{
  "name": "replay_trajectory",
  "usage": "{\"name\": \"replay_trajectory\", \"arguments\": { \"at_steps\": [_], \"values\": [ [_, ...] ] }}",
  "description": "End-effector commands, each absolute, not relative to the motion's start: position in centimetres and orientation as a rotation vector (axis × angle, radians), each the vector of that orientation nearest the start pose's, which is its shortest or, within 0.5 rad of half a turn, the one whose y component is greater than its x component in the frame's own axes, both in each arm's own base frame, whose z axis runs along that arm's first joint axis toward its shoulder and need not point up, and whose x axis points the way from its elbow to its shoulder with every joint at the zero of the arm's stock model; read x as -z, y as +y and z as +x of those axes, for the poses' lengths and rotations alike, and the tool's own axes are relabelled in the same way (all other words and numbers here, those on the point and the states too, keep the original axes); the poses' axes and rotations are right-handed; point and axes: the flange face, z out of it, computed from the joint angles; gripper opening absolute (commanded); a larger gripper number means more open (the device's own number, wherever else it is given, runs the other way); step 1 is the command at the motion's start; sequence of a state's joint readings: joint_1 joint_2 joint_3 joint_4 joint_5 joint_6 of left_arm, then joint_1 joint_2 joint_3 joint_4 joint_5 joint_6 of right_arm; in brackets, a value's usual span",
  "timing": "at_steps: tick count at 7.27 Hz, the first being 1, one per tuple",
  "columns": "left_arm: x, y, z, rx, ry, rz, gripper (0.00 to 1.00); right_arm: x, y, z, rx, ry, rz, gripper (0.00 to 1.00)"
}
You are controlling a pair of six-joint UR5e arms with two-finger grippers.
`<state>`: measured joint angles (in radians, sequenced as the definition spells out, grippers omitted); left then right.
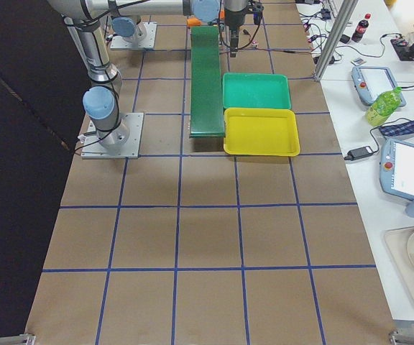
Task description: Sort buttons by color to trays
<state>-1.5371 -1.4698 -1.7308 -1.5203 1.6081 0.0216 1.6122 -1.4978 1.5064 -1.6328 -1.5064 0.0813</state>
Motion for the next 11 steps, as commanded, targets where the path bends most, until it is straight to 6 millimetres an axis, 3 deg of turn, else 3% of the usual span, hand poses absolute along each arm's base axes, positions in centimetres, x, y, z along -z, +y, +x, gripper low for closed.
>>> {"name": "replay_trajectory", "arguments": {
  "at_steps": [1,9,11],
  "values": [
    [-46.2,-45.3,-11.4,0.006,3.105,-0.022,1.00,-48.9,-52.2,16.1,0.072,3.073,0.061,1.00],
    [-46.2,-45.6,-11.1,0.022,3.103,-0.010,1.00,-48.9,-52.2,16.2,0.073,3.070,0.061,1.00],
    [-45.4,-46.1,-9.9,-0.027,3.101,-0.047,1.00,-48.5,-52.4,16.0,0.062,3.069,0.064,1.00]
  ]
}}
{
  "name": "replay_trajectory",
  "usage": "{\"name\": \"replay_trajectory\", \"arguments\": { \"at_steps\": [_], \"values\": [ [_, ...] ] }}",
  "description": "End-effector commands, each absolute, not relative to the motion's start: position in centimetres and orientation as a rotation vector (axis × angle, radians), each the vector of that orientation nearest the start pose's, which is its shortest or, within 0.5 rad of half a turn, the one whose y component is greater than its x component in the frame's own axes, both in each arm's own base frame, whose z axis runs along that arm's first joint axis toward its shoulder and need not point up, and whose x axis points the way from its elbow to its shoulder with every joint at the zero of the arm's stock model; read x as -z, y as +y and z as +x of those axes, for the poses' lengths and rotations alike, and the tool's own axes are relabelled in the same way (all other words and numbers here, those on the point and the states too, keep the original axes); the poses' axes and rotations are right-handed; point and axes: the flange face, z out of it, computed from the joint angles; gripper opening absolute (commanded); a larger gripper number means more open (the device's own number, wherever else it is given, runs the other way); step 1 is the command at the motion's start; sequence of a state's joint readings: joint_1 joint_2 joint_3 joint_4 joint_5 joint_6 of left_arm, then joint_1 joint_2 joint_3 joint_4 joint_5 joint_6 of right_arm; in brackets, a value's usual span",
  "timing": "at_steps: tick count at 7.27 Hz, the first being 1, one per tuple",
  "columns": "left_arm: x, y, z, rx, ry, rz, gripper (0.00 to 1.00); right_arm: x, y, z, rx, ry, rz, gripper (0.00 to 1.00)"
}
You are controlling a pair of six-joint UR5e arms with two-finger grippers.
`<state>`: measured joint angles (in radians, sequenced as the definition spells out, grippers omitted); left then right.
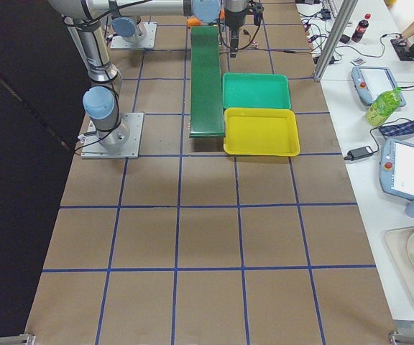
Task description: Sort buttons by color to trays
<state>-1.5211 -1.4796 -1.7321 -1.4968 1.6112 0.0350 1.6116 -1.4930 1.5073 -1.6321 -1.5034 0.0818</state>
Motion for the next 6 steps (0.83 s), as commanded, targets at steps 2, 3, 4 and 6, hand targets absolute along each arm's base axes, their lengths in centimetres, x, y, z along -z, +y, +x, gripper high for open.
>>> {"name": "replay_trajectory", "arguments": {
  "at_steps": [2,3,4,6],
  "values": [
    [-44.5,-46.8,-6.9,-0.046,3.098,-0.139,1.00,-48.7,-52.3,16.2,0.071,3.068,0.059,1.00],
    [-42.0,-48.4,-3.1,-0.069,3.094,-0.252,1.00,-48.7,-52.3,16.2,0.071,3.068,0.059,1.00],
    [-39.5,-50.0,0.4,-0.016,3.094,-0.217,1.00,-48.8,-52.2,16.3,0.073,3.068,0.056,1.00],
    [-35.6,-52.2,7.7,0.035,3.084,-0.094,1.00,-48.6,-52.3,16.3,0.066,3.070,0.056,1.00]
  ]
}}
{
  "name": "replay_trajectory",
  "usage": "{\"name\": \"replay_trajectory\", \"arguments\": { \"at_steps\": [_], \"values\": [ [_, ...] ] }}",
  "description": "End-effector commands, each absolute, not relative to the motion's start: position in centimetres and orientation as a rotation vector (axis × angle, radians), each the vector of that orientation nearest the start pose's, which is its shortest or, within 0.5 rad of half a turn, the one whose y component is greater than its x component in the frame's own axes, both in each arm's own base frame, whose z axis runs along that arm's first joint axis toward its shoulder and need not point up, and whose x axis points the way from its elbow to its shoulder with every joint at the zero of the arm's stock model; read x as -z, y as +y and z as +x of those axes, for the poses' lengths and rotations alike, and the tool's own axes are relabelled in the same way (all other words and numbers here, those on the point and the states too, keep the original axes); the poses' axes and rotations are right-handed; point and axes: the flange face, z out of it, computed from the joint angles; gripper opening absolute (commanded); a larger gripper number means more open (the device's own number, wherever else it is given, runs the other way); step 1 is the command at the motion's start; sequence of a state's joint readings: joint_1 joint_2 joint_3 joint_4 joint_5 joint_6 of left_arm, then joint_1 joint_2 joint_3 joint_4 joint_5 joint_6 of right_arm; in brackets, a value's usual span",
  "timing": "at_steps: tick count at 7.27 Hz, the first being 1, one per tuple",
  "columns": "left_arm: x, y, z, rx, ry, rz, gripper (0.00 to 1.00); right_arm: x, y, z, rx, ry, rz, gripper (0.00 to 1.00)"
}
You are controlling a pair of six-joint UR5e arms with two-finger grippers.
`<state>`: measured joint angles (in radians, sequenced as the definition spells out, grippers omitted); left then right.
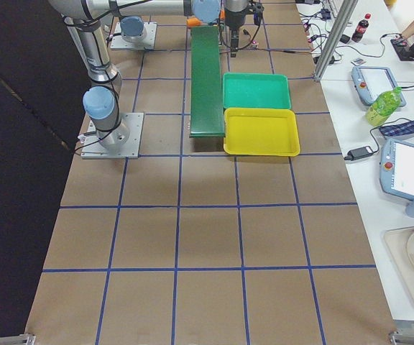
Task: Sort buttons by color to trays
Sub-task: 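Lower the left gripper onto the orange cylinder beside the belt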
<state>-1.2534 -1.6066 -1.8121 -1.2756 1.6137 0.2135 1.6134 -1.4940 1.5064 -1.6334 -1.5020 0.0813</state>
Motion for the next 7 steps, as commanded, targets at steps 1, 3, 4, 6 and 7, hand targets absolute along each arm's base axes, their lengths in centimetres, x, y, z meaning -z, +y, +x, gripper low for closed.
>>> {"name": "replay_trajectory", "arguments": {
  "at_steps": [1,3,4,6,7],
  "values": [
    [-33.5,-53.5,9.7,0.034,3.027,-0.097,1.00,-48.6,-52.4,16.3,0.066,3.069,0.056,1.00],
    [-30.0,-55.6,10.9,0.069,2.995,-0.196,1.00,-48.6,-52.4,16.3,0.066,3.070,0.056,1.00],
    [-28.7,-56.1,11.2,0.077,2.969,-0.423,1.00,-48.5,-52.4,16.3,0.064,3.070,0.056,1.00],
    [-25.0,-56.0,11.1,0.000,2.975,-0.528,1.00,-48.6,-52.4,16.3,0.066,3.070,0.056,1.00],
    [-23.4,-55.4,10.9,-0.049,2.980,-0.542,1.00,-48.6,-52.4,16.3,0.066,3.070,0.056,1.00]
  ]
}}
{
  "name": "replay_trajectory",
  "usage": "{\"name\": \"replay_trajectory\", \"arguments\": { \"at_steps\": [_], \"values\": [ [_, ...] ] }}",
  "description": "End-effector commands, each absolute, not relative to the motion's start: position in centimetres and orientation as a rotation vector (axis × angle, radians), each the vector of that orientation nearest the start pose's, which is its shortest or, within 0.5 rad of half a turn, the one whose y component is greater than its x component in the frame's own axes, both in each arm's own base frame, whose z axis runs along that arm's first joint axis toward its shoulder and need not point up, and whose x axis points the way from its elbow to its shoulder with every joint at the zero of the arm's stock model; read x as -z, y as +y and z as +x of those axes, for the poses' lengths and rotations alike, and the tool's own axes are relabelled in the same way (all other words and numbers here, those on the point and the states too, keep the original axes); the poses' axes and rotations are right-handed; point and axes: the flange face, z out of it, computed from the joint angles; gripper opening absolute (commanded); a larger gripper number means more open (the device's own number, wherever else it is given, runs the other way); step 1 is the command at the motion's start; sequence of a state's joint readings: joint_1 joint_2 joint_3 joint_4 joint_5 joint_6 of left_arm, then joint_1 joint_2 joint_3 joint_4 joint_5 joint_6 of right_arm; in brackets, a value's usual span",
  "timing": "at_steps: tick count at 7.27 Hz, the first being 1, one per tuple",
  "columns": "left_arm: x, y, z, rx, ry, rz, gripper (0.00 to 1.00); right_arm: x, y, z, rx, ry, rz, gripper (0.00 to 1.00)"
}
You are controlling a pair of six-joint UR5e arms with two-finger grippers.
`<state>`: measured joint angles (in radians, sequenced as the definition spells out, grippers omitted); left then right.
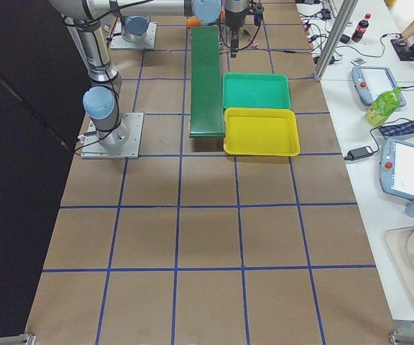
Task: Sort buttons by color to trays
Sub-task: 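Lower the left gripper onto the orange cylinder beside the belt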
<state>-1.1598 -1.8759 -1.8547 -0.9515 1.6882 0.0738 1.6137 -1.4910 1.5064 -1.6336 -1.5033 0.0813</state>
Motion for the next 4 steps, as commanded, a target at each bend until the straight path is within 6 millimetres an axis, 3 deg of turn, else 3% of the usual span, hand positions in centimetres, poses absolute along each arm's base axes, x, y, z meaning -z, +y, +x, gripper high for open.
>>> {"name": "replay_trajectory", "arguments": {
  "at_steps": [1,4],
  "values": [
    [-22.2,-55.1,10.8,-0.083,2.969,-0.604,1.00,-48.6,-52.4,16.3,0.066,3.070,0.056,1.00],
    [-20.6,-55.0,10.8,-0.128,2.961,-0.640,0.97,-48.6,-52.3,16.2,0.069,3.071,0.056,1.00]
  ]
}}
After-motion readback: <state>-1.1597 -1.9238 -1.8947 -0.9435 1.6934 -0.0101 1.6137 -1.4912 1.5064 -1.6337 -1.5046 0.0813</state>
